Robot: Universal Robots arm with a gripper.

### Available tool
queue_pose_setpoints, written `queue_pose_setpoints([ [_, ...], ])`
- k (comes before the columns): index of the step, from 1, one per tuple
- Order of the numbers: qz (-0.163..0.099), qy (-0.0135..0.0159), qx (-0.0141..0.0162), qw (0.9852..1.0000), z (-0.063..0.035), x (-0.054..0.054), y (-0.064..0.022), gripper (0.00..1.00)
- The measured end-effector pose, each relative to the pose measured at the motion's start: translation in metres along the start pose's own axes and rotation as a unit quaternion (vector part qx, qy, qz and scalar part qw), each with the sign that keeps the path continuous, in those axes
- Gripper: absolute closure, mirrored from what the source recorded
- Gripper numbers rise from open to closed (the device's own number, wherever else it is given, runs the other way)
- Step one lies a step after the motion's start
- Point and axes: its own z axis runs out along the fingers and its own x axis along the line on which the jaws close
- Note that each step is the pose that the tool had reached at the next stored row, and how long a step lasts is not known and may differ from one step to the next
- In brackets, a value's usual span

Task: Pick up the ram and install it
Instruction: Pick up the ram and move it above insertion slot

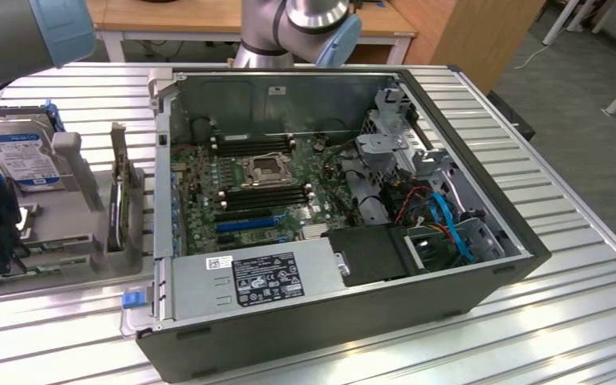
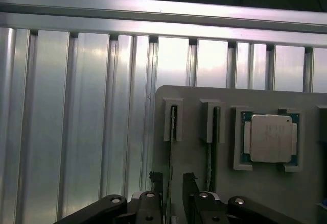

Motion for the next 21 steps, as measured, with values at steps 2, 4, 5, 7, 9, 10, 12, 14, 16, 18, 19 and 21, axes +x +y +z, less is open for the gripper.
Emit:
queue_pose_setpoints([
  [2, 0.0, 0.0, 0.0, 1.0, 0.0014, 0.0, -0.0001, 0.7],
  [4, 0.0, 0.0, 0.0, 1.0, 0.0029, 0.0, -0.0001, 0.7],
  [5, 0.0, 0.0, 0.0, 1.0, 0.0035, 0.0001, -0.0002, 0.7],
  [7, 0.0, 0.0, 0.0, 1.0, 0.0045, 0.0001, -0.0002, 0.7],
  [9, 0.0, 0.0001, -0.0001, 1.0, 0.0045, 0.0001, -0.0002, 0.7],
  [10, 0.0, 0.0001, -0.0001, 1.0, 0.0045, 0.0001, -0.0002, 0.7],
  [12, 0.0, 0.0, 0.0, 1.0, 0.0045, 0.0001, -0.0002, 0.7],
  [14, 0.0, -0.0001, 0.0002, 1.0, 0.0047, 0.0001, -0.0013, 0.7],
  [16, 0.0, -0.0001, -0.0001, 1.0, 0.0045, 0.0002, -0.0033, 0.7],
  [18, 0.0, -0.0002, -0.0001, 1.0, 0.0045, 0.0003, -0.0051, 0.7],
  [19, 0.0, -0.0002, -0.0002, 1.0, 0.0044, 0.0004, -0.0061, 0.7],
  [21, 0.0, -0.0002, -0.0002, 1.0, 0.0044, 0.0005, -0.0079, 0.7],
])
